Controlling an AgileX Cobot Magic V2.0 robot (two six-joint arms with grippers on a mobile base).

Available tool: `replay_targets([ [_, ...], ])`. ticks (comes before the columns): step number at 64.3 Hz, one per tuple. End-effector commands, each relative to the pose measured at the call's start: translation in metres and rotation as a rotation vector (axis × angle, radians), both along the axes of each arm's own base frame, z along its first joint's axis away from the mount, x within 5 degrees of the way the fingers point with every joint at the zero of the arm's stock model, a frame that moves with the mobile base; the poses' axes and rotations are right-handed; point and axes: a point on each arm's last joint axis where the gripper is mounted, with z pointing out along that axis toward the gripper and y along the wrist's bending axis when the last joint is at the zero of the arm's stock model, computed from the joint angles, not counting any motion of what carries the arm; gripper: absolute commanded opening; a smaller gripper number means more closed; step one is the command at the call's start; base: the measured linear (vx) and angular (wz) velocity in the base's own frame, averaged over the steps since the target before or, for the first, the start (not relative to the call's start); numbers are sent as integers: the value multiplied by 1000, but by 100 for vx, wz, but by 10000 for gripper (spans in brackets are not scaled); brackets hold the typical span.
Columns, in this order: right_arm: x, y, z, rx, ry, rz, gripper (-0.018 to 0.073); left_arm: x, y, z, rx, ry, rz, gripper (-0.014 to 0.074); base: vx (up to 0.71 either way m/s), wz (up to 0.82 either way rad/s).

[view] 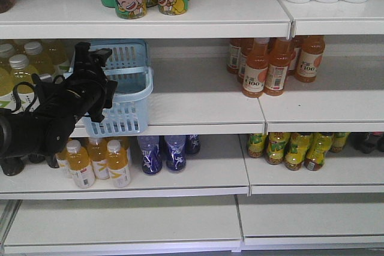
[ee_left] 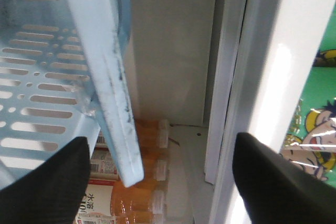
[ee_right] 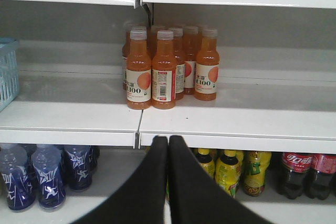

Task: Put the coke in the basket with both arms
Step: 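Lift the basket off the shelf with the left gripper and lower it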

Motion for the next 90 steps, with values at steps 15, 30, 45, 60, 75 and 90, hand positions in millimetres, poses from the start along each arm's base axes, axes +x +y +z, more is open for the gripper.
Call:
replay_targets([
  [15, -1, 0, 5, -12, -76, -3, -10, 23, 7, 30, -54, -150, 42, 523, 0, 0],
  [30, -1, 0, 5, -12, -76, -3, -10, 32, 17, 29, -74, -178, 42, 357, 0, 0],
  [45, -1, 0, 5, -12, -76, -3, -10, 29, 11, 40, -108, -365, -159, -10, 0, 0],
  [60, -1, 0, 5, -12, -76, -3, -10, 3, 14, 44, -189, -547, -242, -8, 0, 0],
  [75, -1, 0, 5, -12, -76, -3, -10, -41, 12, 8, -268, -418, -342, -8, 0, 0],
  [90, -1, 0, 5, -12, -76, -3, -10, -76, -14, 4, -116, -360, -735, -8, 0, 0],
])
